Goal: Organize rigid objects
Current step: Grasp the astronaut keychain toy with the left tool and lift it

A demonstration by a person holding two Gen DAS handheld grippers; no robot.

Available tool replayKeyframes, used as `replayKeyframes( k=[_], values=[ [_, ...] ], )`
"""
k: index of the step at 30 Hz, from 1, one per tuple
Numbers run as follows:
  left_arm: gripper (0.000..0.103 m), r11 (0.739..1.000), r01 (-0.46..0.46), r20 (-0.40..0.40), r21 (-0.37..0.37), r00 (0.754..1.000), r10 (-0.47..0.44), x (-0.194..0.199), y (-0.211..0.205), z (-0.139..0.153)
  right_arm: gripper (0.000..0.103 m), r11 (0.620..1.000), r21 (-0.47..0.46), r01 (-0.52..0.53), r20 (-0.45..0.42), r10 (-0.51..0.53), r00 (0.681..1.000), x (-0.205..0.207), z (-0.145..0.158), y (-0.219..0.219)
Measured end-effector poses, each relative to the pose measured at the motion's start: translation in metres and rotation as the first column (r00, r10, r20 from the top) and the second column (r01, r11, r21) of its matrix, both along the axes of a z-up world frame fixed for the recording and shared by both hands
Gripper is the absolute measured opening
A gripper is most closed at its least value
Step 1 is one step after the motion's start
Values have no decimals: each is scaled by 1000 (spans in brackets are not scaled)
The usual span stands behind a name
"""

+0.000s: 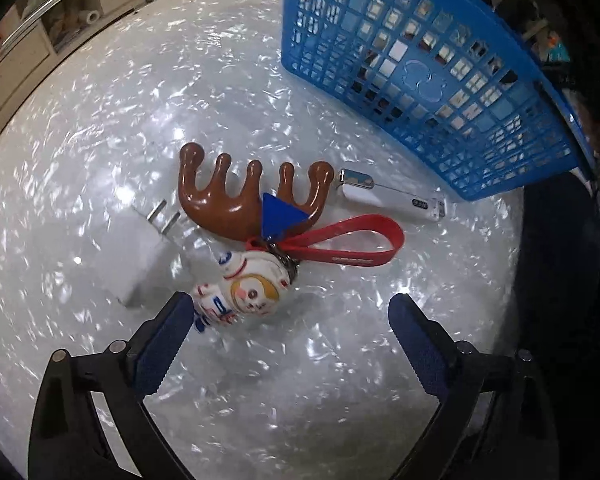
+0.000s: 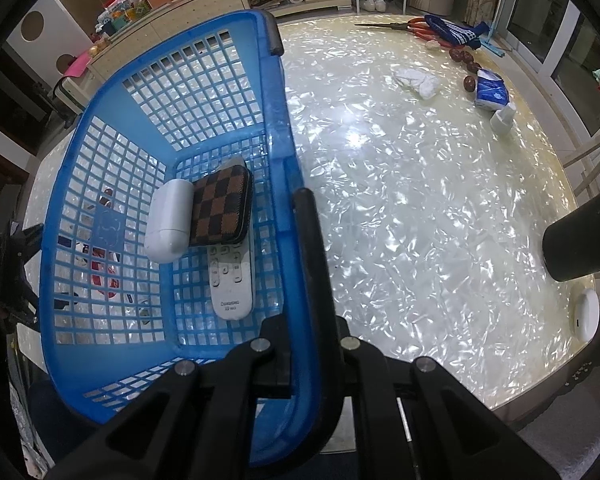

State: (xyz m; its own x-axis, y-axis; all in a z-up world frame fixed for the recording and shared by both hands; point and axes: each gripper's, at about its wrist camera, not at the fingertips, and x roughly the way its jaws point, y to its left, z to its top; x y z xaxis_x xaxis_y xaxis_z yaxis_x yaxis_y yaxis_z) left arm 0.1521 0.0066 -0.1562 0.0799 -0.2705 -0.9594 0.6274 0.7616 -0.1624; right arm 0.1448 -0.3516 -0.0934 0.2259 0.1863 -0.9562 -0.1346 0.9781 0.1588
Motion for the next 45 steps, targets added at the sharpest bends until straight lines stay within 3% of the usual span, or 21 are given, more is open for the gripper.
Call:
replayKeyframes(
  k=[5,13,15,19,32,40,45],
  values=[
    [98,998,56,11,38,998,-56,10,-14,-4,6,1000,0,-1,0,1,1000,0,0,0],
    [80,981,156,38,112,986,-161,10,-39,-20,6,1000,-6,4,-3,-4,1000,2,-3,0],
    [74,981,161,42,108,985,-166,5,-45,-19,5,1000,-3,4,-2,-4,1000,2,-2,0],
    [47,984,147,48,98,987,-152,0,-44,-15,5,1000,2,9,-3,-9,1000,3,-4,0],
    [46,995,83,111,63,990,-90,-40,-25,-7,5,1000,6,8,1,-8,1000,3,-5,2],
    [46,1000,12,174,9,985,-13,-51,-2,30,5,1000,5,13,10,-13,1000,3,-2,1],
    [46,1000,-17,216,12,976,14,-64,12,59,5,1000,4,7,16,-7,1000,2,-1,4]
  ],
)
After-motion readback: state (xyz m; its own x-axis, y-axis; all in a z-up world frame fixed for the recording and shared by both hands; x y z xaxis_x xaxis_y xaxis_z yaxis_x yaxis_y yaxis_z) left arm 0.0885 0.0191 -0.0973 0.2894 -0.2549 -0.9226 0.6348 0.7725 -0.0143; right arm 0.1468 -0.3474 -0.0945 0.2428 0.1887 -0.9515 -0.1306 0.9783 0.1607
